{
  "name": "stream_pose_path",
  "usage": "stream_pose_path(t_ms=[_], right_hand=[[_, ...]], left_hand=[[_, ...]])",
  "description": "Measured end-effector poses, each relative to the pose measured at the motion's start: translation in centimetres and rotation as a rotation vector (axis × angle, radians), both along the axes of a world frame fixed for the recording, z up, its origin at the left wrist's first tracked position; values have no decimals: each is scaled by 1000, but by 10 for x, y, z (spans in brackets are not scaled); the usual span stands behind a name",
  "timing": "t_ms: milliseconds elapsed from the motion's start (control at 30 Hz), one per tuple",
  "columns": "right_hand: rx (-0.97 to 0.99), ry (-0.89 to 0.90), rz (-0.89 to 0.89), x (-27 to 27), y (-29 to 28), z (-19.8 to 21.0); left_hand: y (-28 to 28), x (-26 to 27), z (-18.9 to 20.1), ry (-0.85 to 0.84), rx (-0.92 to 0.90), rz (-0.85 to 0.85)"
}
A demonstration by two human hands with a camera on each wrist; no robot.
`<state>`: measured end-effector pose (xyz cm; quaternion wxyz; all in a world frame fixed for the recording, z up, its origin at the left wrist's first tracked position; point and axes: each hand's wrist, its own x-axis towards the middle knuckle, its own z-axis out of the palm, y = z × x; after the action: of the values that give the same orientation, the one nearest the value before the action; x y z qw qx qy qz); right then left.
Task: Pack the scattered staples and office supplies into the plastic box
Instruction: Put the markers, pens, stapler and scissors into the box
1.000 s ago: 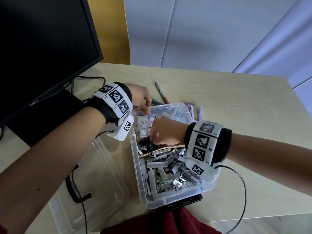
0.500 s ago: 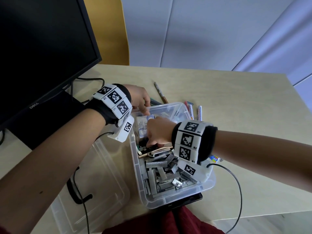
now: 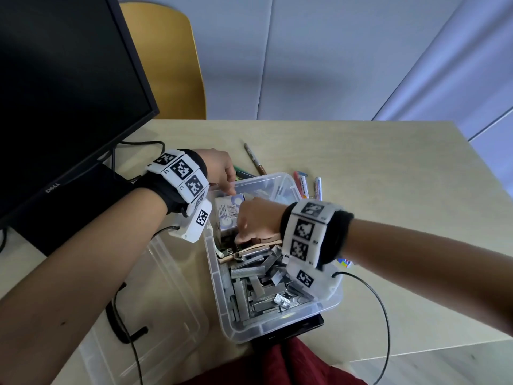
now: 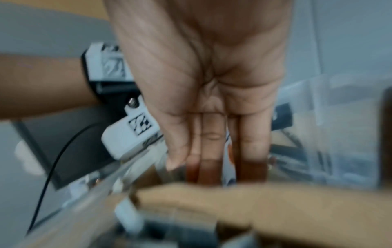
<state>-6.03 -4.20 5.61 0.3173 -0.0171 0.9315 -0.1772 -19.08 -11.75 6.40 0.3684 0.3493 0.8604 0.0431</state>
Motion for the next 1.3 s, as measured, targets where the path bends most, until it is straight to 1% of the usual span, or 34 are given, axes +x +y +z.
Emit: stream_pose_path(t_ms=[67,100,167,233,333,400,467,533,633,733,833,967,1133,1233,1300], right_hand=[[-162,-66,-126,-1,19,11],[-246,-69,-196,-1,30,17],[-367,8,-304,1,56,28],[-404,137,-407,4,82,35],[-310,287,-552,15,116,25],[-175,305,-590,26,130,8],[0,255,-580,38,142,-18],[130,160,-605,51,150,-44],[222,80,-645,66,154,-72],[269,35,-678,75,155,-90],[293,43,-685,79,152,-102],[333,70,-646,77,150,-103],[279,72,-724,79,160,-90],[176,148,-734,77,163,-73],[107,223,-733,73,162,-54]], left_hand=[[1,4,1,59,-8,-16],[3,6,2,76,-17,-29],[5,10,2,74,-34,-54],[8,15,2,65,-39,-67],[18,24,1,95,-46,-85],[28,32,0,131,-54,-98],[36,37,1,161,-70,-98],[38,39,2,168,-88,-100],[37,39,3,164,-110,-98],[39,43,4,172,-120,-83],[38,46,6,180,-115,-56],[36,45,6,143,-84,-9],[35,44,4,131,-69,12],[34,42,5,126,-64,1],[34,40,5,120,-62,-5]])
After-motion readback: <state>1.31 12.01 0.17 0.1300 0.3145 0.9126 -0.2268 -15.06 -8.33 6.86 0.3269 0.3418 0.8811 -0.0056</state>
